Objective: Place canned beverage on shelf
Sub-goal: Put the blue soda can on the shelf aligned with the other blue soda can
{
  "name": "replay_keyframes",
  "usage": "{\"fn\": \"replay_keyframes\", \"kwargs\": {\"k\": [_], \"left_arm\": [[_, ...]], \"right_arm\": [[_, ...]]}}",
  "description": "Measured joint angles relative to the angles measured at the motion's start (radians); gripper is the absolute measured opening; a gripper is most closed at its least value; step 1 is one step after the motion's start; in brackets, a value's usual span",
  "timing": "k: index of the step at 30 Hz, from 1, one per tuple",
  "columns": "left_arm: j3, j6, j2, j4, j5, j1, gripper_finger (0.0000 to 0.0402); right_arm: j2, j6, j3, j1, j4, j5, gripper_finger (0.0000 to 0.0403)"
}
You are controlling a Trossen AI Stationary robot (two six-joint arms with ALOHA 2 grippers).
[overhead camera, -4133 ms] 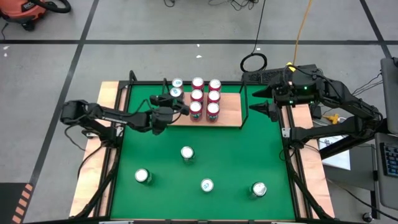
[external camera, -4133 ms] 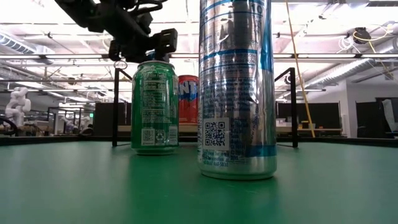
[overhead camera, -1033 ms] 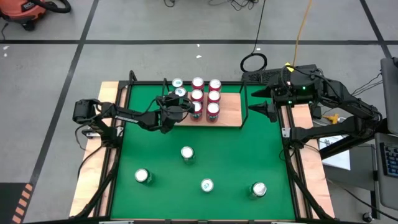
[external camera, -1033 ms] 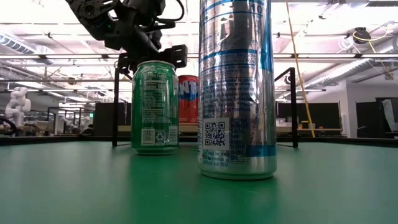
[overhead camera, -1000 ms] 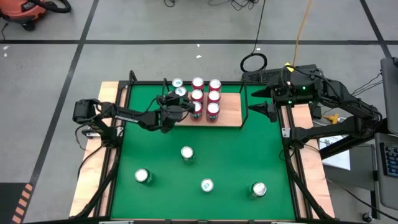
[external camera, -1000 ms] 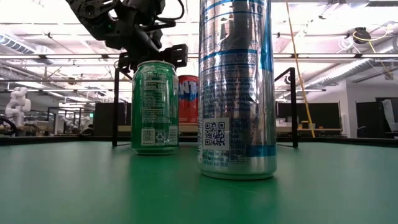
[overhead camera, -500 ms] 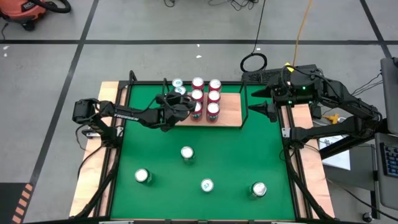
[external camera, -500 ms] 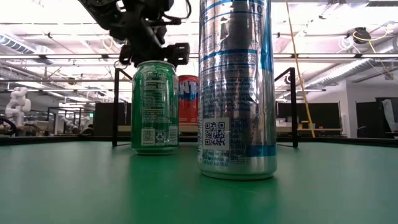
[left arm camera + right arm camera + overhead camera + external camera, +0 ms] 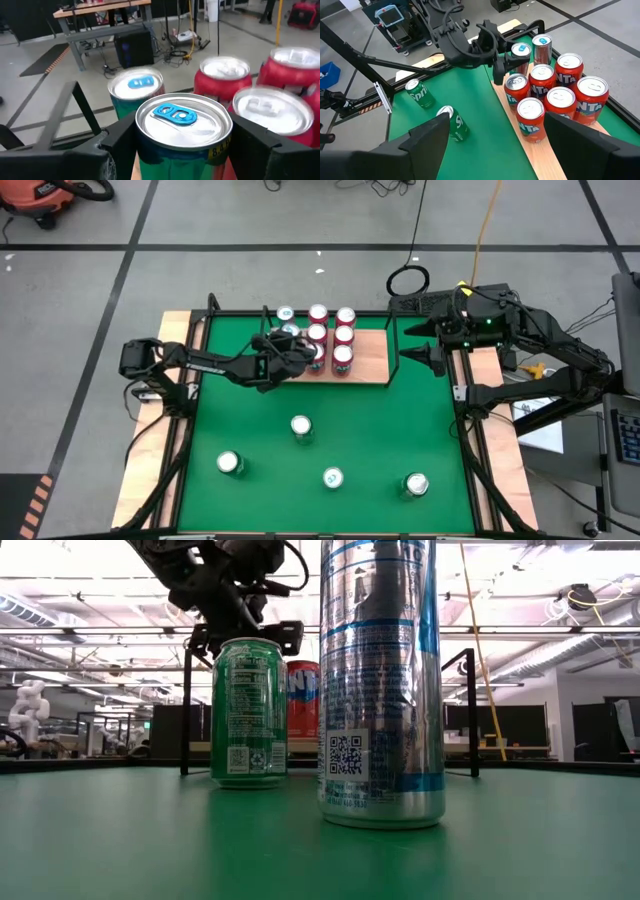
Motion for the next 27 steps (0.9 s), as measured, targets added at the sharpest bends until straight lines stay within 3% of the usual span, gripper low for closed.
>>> {"fn": "replay_keyframes", "kwargs": {"k": [27], "left_arm": [[0.001, -0.018, 0.020, -0.037, 0.006, 0.000, 0.0247]], "right_arm": [[0.000, -0.001, 0.000, 0.000, 0.000, 0.001, 0.0315]]}}
